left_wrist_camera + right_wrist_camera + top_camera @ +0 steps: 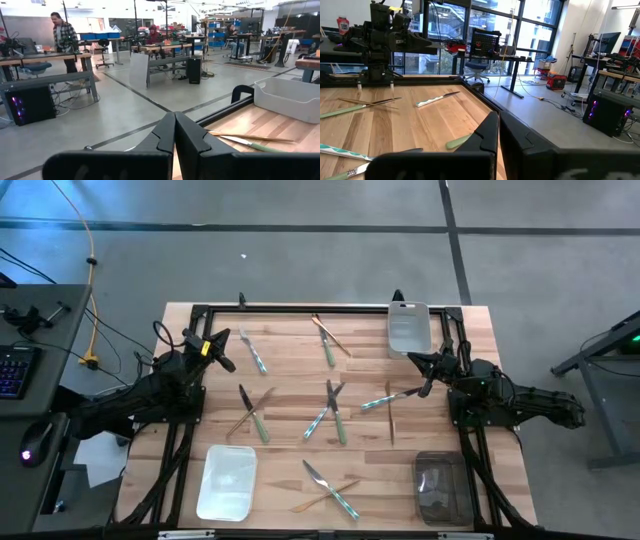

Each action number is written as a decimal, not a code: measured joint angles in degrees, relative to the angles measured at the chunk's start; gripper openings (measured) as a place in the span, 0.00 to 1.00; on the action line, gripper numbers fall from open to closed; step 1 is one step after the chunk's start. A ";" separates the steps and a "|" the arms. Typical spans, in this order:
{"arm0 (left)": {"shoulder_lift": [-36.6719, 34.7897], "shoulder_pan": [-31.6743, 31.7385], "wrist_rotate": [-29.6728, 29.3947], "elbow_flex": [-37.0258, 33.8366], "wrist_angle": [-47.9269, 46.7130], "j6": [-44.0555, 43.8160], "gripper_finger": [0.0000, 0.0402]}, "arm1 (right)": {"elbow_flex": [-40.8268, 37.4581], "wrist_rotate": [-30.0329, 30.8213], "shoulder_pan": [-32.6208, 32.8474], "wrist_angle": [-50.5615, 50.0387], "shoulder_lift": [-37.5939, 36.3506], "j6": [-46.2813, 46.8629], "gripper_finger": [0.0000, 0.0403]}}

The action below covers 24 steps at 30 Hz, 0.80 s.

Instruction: Sort silverware by color (type)

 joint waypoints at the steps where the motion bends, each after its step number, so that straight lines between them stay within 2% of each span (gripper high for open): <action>1: 0.00 0.00 0.01 -0.01 0.00 -0.90 0.00 | 0.02 -0.02 -0.02 0.00 -0.02 -0.02 0.00; 6: 0.00 0.00 0.01 -0.01 0.00 -5.23 0.00 | 0.02 -0.01 -0.01 3.47 0.00 0.44 0.00; 11: 0.00 0.00 0.01 0.00 0.13 -10.42 0.00 | 0.00 -2.14 -0.02 11.03 -0.02 6.52 0.00; 19: 0.00 0.00 -0.01 -0.01 0.32 -6.25 0.00 | 0.14 -7.87 0.01 20.32 1.44 9.47 0.00; 24: 0.00 0.00 0.46 0.01 0.44 -5.47 0.00 | 2.12 -8.38 0.03 18.63 9.54 10.24 0.00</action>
